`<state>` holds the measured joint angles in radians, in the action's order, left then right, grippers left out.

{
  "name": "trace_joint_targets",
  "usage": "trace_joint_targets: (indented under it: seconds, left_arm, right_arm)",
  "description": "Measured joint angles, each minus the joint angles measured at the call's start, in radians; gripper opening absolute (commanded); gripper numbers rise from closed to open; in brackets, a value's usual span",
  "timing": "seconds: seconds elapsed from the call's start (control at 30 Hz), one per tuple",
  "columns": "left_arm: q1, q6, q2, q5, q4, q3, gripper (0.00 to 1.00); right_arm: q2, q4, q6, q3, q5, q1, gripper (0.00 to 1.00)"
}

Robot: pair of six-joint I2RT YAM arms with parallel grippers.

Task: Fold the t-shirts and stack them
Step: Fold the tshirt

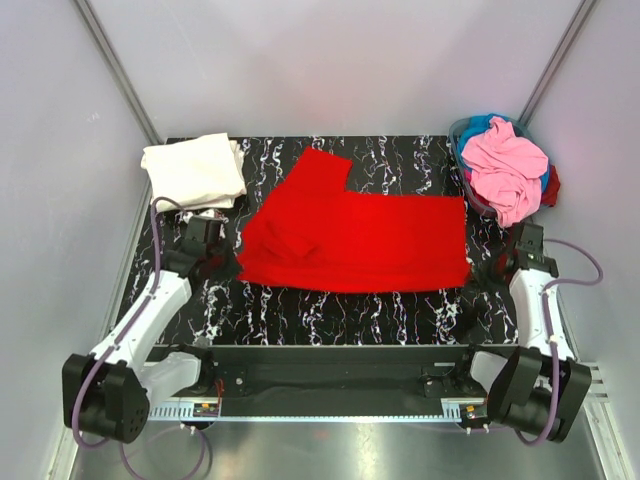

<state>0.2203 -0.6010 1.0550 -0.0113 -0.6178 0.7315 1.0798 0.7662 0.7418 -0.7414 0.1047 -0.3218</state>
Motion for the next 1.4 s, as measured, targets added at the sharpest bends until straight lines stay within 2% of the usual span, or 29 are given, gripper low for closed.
trace_joint_targets:
  seconds: [0.03,0.1,0.13,0.2,0.3,0.4,0.5,0.6,0.7,0.77,0.83,0.93,1.13,1.4]
  left_arm:
    - [0.000,-0.002,-0.012,0.002,-0.014,0.000,0.27]
    - [0.000,-0.006,-0.037,0.006,-0.050,0.000,0.43]
    - [0.000,-0.011,-0.050,0.007,-0.069,0.000,0.59]
    - [0.000,-0.014,-0.073,0.009,-0.098,0.000,0.66]
    - [0.000,-0.023,-0.121,0.024,-0.146,0.010,0.55]
    - [0.000,-0.013,-0.146,0.058,-0.172,0.043,0.52]
    - [0.004,-0.005,-0.129,0.056,-0.137,0.061,0.44]
    - [0.039,-0.004,-0.035,0.048,-0.086,0.082,0.43]
    - [0.099,-0.022,0.133,0.016,0.002,0.111,0.42]
    - [0.134,-0.042,0.225,-0.016,0.064,0.123,0.42]
    - [0.163,-0.064,0.295,-0.039,0.118,0.134,0.41]
    - [0.193,-0.087,0.390,-0.058,0.178,0.176,0.41]
    - [0.212,-0.117,0.534,-0.069,0.286,0.239,0.42]
    - [0.227,-0.138,0.630,-0.067,0.327,0.259,0.44]
  right_arm:
    - [-0.014,0.014,0.013,0.016,0.000,0.000,0.56]
    - [-0.031,0.043,0.027,0.037,-0.006,0.000,0.76]
    - [-0.039,0.055,0.036,0.043,-0.008,0.000,0.90]
    - [-0.056,0.074,0.043,0.045,-0.021,0.000,0.94]
    - [-0.089,0.086,0.040,0.038,-0.041,0.000,0.92]
    - [-0.131,0.070,0.034,0.034,-0.005,0.000,0.87]
    - [-0.182,0.011,0.034,0.046,0.047,0.031,0.85]
    - [-0.198,-0.040,0.037,0.054,0.055,0.151,0.84]
    - [-0.203,-0.134,0.056,0.100,0.087,0.251,0.80]
    - [-0.227,-0.242,0.088,0.188,0.104,0.321,0.80]
    - [-0.256,-0.323,0.112,0.272,0.101,0.450,0.80]
    - [-0.264,-0.406,0.130,0.357,0.079,0.565,0.80]
    - [-0.174,-0.527,0.145,0.381,0.041,0.609,0.79]
    - [-0.148,-0.595,0.146,0.381,0.036,0.614,0.79]
